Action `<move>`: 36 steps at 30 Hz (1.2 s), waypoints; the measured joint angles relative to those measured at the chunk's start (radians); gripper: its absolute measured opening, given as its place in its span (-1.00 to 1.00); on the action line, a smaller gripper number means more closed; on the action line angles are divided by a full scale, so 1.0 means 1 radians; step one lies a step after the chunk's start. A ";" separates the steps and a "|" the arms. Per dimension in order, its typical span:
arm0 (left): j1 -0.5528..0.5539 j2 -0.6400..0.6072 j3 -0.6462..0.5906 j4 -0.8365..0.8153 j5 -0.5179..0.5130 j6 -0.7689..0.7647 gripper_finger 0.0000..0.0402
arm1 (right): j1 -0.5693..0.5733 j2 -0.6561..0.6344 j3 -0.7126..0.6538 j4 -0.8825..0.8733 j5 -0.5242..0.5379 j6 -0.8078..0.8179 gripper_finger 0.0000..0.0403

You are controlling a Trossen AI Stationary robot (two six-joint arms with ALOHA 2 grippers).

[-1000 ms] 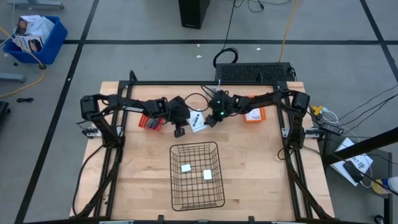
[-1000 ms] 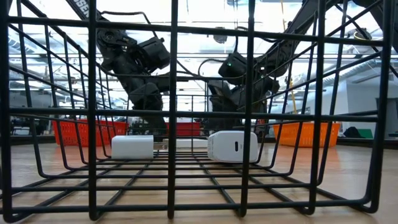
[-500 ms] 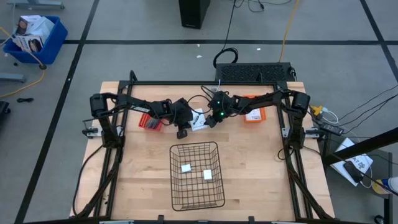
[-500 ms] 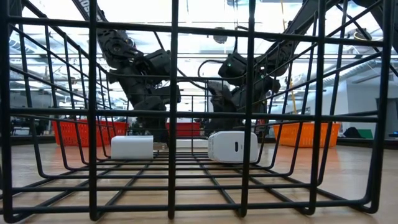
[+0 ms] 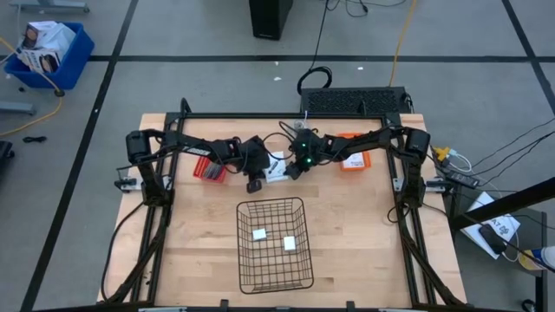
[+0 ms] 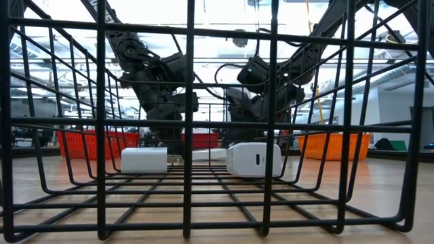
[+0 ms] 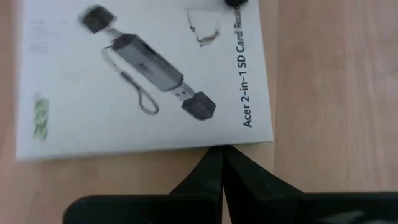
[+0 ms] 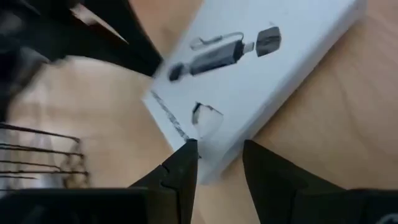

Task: Pick and place items into bin
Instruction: Put the white card reader box into the orange basket

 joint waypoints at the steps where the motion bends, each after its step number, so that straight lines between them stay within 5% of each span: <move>1: 0.000 0.000 -0.001 -0.003 0.002 0.001 -0.98 | 0.001 -0.001 0.000 0.020 -0.008 0.007 -0.40; 36: -0.001 -0.005 0.003 -0.054 0.008 -0.006 -0.92 | 0.014 -0.004 0.002 0.156 -0.146 -0.067 -0.40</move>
